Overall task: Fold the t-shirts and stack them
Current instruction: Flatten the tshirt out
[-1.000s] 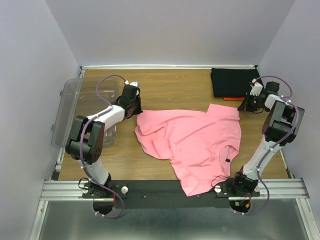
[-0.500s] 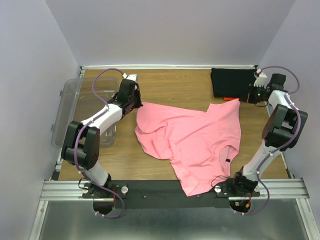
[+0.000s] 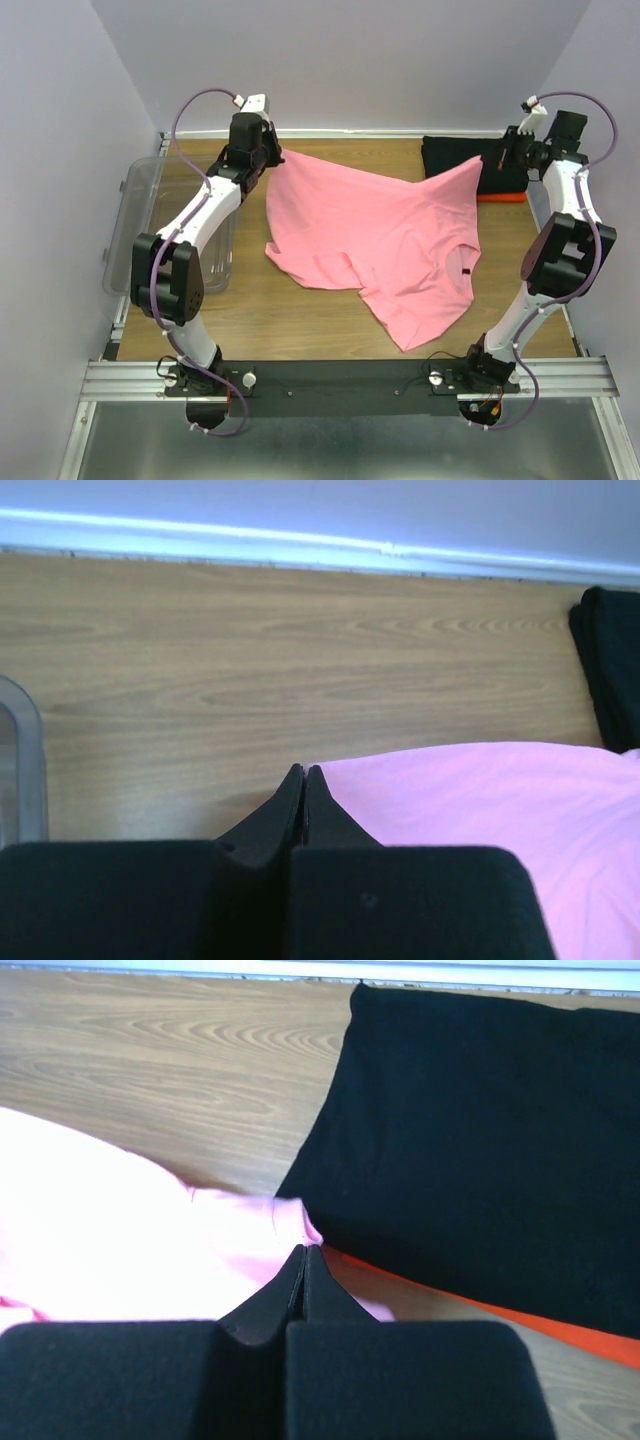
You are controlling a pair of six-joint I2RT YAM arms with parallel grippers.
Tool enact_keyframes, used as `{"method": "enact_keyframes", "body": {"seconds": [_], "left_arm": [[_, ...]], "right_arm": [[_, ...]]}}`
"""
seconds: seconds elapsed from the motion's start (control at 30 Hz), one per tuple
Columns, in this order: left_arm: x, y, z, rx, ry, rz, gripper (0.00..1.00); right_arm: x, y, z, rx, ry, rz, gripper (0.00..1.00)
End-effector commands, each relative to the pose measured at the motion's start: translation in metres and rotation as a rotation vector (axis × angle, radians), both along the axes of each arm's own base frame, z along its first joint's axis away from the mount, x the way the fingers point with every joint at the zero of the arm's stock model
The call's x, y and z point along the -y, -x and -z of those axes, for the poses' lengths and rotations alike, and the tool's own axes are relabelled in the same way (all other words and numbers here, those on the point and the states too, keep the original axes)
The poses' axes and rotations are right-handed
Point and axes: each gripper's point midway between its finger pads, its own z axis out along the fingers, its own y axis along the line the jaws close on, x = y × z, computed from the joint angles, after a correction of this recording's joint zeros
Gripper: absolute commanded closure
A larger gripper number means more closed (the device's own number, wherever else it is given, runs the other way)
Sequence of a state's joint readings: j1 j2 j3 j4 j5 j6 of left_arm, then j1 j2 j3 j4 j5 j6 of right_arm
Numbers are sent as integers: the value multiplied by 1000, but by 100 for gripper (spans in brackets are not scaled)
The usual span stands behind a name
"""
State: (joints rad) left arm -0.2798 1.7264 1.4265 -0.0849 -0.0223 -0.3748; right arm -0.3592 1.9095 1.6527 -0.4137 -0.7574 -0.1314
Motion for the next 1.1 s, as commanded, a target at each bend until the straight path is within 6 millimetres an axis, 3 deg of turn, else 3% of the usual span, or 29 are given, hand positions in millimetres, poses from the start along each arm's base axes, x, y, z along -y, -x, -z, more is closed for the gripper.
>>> {"method": "enact_keyframes", "body": {"seconds": [0.0, 0.17, 0.23, 0.27, 0.47, 0.5, 0.57, 0.6, 0.63, 0.7, 0.73, 0.77, 0.83, 0.87, 0.93, 1.0, 1.07], "left_arm": [[-8, -20, -21, 68, -14, -26, 100], [-8, -14, -61, 184, 19, -12, 100], [-10, 2, -87, 264, 40, -4, 100], [-11, 8, -96, 292, 49, 2, 100], [-16, 66, -170, 489, 101, 59, 100], [-18, 84, -191, 547, 124, 76, 100], [-19, 105, -218, 622, 149, 93, 100], [-25, 129, -247, 706, 175, 101, 100], [-26, 144, -263, 751, 198, 113, 100], [-27, 176, -295, 852, 234, 149, 100], [-31, 208, -326, 946, 264, 175, 100], [-34, 224, -339, 990, 273, 186, 100], [-42, 266, -375, 1099, 300, 204, 100], [-45, 279, -384, 1129, 308, 208, 100], [-54, 307, -402, 1186, 333, 204, 100], [-59, 319, -409, 1199, 338, 193, 100], [-61, 320, -409, 1194, 335, 184, 100]], "right_arm": [[-6, -7, -42, 92, -1, -2, 99], [-14, -1, -77, 162, 10, -17, 99], [-20, 10, -98, 203, 16, -30, 99], [-22, 11, -97, 201, 9, -36, 99], [-47, 55, -181, 357, 6, -88, 99], [-53, 68, -209, 417, 22, -97, 99], [-59, 84, -242, 492, 47, -102, 99], [-63, 94, -260, 532, 62, -107, 99], [-70, 114, -294, 613, 92, -113, 99], [-81, 140, -331, 694, 104, -117, 99], [-88, 158, -353, 743, 109, -115, 99], [-94, 177, -384, 820, 131, -114, 99], [-101, 203, -416, 900, 148, -92, 100], [-110, 231, -448, 984, 165, -87, 99], [-112, 249, -470, 1024, 162, -50, 99], [-114, 268, -493, 1088, 170, -9, 99], [-111, 275, -503, 1119, 175, 32, 100]]}}
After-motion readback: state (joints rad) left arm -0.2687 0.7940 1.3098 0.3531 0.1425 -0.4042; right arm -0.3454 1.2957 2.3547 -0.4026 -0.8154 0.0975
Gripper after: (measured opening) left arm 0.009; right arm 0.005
